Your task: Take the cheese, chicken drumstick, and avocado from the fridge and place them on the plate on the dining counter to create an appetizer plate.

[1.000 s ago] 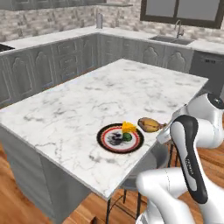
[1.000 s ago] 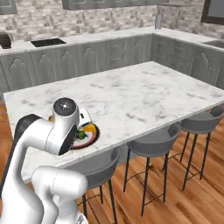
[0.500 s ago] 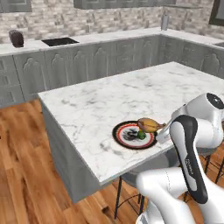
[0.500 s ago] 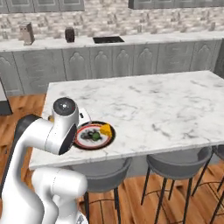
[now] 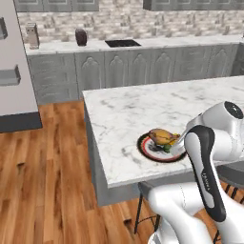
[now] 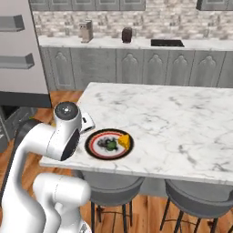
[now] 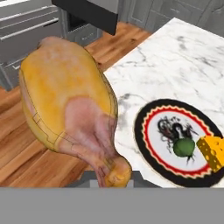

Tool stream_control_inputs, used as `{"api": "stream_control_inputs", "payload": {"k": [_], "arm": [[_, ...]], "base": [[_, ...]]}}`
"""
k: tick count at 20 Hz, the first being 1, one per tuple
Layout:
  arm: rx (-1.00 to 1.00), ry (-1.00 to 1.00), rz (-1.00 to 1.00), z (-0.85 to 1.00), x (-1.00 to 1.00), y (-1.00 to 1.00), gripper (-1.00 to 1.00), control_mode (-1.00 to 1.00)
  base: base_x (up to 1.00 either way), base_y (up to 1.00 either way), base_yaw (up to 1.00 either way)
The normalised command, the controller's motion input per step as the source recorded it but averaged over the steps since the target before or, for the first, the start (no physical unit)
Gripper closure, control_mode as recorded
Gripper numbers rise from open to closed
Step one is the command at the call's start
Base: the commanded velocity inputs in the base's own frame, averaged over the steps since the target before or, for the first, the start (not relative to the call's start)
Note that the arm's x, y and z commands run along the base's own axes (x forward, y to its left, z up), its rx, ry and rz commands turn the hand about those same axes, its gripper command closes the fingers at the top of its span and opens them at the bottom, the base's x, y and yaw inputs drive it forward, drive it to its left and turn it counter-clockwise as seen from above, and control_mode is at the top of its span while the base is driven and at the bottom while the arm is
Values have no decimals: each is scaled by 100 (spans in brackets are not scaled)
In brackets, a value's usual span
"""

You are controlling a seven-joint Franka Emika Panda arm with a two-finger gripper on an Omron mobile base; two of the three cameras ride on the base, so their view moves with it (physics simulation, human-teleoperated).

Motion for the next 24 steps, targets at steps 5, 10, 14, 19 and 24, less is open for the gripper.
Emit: {"api": "stream_control_inputs", "payload": {"k": [5,10,14,19,24], "arm": [[0,0,0,0,0,0,100,100],[0,0,0,0,0,0,100,100],[0,0,0,-3,5,0,100,-100],[0,6,-9,-8,34,-9,100,-100],[0,4,-12,-6,20,-27,100,-100]], "base": [[7,-95,45],[19,-36,25],[18,0,0],[0,0,0],[0,0,0]]}}
